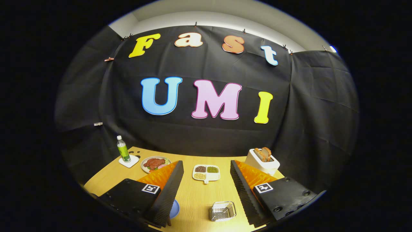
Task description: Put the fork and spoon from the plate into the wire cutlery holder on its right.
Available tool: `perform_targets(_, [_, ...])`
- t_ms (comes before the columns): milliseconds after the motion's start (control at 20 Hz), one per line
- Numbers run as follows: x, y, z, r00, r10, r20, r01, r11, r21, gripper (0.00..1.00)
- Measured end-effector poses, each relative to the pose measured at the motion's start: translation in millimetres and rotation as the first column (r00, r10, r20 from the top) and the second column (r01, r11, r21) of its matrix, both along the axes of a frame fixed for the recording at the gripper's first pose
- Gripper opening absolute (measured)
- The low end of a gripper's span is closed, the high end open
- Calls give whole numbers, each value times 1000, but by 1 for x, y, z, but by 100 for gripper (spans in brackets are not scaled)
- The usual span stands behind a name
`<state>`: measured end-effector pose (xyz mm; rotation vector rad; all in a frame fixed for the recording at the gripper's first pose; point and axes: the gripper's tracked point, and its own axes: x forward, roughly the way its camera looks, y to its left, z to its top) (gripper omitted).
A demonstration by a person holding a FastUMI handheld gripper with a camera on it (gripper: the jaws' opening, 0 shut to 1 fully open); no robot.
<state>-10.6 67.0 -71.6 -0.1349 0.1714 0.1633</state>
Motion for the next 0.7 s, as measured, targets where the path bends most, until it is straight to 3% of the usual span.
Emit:
perform_targets(200, [-5, 30, -49, 986, 66, -151, -72, 997, -38, 91])
perform_targets(400, [-20, 55, -103, 934, 124, -336, -156, 985, -69, 91])
perform_targets(700, [-43, 76, -204, 773, 120, -623, -233, 967, -103, 91])
